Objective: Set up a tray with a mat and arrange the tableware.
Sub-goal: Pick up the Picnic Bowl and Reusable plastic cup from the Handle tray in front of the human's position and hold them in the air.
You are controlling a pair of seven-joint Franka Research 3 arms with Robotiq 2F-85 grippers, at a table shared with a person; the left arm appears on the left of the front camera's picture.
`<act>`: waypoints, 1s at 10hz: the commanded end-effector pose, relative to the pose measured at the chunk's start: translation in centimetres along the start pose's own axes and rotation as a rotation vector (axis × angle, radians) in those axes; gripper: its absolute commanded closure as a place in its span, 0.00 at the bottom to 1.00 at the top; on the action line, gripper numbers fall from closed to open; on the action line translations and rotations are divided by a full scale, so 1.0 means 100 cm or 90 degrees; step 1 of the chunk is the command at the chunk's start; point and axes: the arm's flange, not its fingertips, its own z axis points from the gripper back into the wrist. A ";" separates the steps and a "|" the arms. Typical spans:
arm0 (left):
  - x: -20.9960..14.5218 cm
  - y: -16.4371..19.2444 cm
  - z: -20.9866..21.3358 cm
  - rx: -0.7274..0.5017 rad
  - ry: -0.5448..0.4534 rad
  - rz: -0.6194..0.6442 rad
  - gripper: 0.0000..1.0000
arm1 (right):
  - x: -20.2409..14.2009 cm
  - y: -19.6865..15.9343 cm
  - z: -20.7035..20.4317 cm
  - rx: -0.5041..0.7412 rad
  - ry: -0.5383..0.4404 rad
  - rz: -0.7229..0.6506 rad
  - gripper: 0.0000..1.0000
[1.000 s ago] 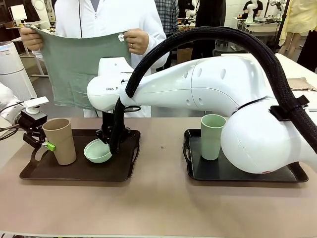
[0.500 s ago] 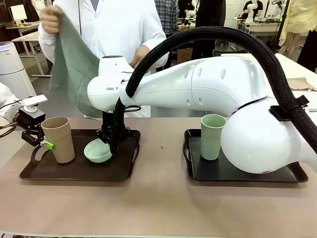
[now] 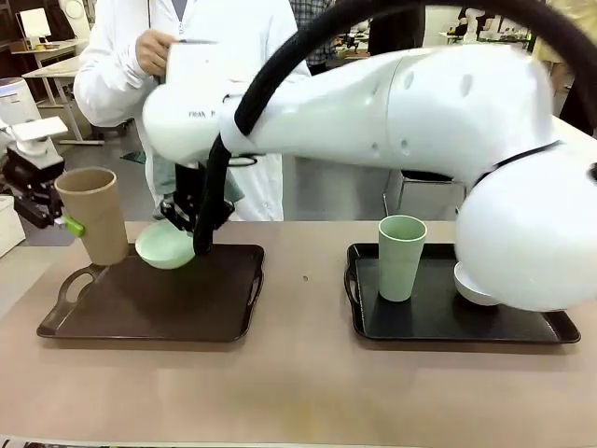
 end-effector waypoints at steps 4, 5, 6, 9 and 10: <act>0.079 -0.054 0.015 0.038 0.026 -0.062 0.72 | -0.088 0.010 0.068 -0.084 -0.062 -0.057 1.00; 0.082 -0.061 0.020 0.042 0.018 -0.066 0.72 | -0.099 0.002 0.080 -0.084 -0.071 -0.078 1.00; 0.082 -0.063 0.024 0.038 0.010 -0.065 0.72 | -0.104 -0.006 0.086 -0.076 -0.074 -0.092 1.00; 0.086 -0.060 0.027 0.040 0.026 -0.058 0.72 | -0.094 0.003 0.090 -0.073 -0.058 -0.073 1.00; 0.086 -0.060 0.027 0.040 0.026 -0.058 0.72 | -0.094 0.003 0.090 -0.073 -0.058 -0.073 1.00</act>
